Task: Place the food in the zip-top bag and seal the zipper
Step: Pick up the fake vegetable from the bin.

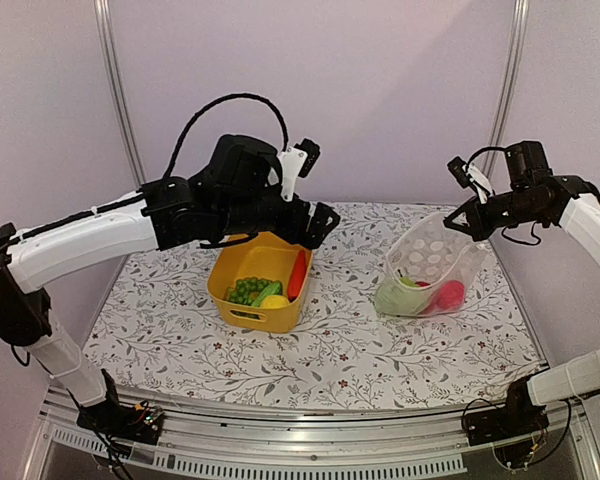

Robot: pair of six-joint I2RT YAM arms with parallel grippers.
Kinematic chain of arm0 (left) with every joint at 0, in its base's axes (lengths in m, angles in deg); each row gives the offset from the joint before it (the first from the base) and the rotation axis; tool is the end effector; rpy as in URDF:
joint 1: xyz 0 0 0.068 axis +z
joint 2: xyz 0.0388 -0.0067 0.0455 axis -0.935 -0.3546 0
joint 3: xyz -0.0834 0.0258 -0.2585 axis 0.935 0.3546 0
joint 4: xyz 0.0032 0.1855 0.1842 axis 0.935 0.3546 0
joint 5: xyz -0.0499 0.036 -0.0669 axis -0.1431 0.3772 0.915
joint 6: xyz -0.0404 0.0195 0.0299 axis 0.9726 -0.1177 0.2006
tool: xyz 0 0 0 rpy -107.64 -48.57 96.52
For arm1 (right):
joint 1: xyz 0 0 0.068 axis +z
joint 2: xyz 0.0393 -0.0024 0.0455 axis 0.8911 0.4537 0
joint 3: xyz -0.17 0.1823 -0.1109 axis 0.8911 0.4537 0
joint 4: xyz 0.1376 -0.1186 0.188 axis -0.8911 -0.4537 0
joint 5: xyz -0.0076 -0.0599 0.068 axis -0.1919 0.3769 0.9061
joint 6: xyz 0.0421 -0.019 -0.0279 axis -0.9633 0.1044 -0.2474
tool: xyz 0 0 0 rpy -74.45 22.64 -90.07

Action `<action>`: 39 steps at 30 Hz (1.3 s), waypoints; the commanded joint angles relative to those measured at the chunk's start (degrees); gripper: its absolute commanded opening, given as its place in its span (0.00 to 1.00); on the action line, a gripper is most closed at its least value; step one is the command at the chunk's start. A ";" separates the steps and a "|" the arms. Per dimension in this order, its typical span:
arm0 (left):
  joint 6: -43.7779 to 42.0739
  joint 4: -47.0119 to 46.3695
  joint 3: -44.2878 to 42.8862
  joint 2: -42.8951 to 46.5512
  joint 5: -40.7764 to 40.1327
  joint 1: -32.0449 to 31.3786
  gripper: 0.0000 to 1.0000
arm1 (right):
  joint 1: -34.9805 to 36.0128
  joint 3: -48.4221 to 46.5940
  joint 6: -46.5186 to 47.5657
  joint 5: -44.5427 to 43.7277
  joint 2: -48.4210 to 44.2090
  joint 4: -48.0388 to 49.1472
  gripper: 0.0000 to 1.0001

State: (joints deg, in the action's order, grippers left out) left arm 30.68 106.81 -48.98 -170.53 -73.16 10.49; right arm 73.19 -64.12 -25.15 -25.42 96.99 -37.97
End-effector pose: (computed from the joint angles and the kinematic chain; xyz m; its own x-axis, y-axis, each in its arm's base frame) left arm 0.2021 -0.3176 0.3826 -0.3570 0.2120 -0.9098 0.6692 0.7375 -0.0907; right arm 0.2486 0.0620 0.3560 -0.4888 -0.4025 -0.7740 -0.7033 0.7068 0.0765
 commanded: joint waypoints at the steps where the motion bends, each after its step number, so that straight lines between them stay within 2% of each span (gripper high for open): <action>1: 5.82 -0.19 10.80 1.07 -2.77 7.32 0.96 | -0.36 -3.84 -0.49 -1.50 1.61 2.85 0.00; 5: 9.99 -4.90 17.39 0.63 2.22 12.66 0.92 | -0.53 -7.21 -1.34 -2.49 4.66 3.78 0.00; 8: 10.54 -6.32 17.43 -2.57 2.93 14.63 0.92 | -0.53 -8.53 -1.50 -0.94 7.58 4.79 0.00; 16: 12.77 -4.64 8.76 -15.77 6.55 17.66 0.88 | -0.51 -4.06 2.30 4.06 10.15 3.50 0.00; 22: 13.02 -0.23 -1.31 -26.82 11.12 20.42 0.67 | -0.55 0.92 4.50 7.42 9.14 1.98 0.00; 25: 14.06 2.21 -5.33 -30.95 12.50 21.25 0.66 | -0.55 1.70 4.98 7.23 8.32 1.24 0.00; 28: 15.17 3.12 -7.55 -33.77 15.33 21.43 0.66 | -0.52 1.88 5.11 6.62 8.00 0.75 0.00; 34: 17.43 4.52 -9.48 -37.04 19.45 21.46 0.55 | -0.51 2.25 5.41 6.53 8.30 0.76 0.00; 39: 18.25 6.01 -10.47 -37.98 20.08 21.56 0.54 | -0.52 1.82 5.26 7.45 8.50 0.93 0.00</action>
State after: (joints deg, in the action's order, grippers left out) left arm 47.51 110.53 -57.37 -207.03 -55.17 31.65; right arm 72.95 -62.74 -20.30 -19.24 106.55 -36.50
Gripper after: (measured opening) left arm 0.543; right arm 0.006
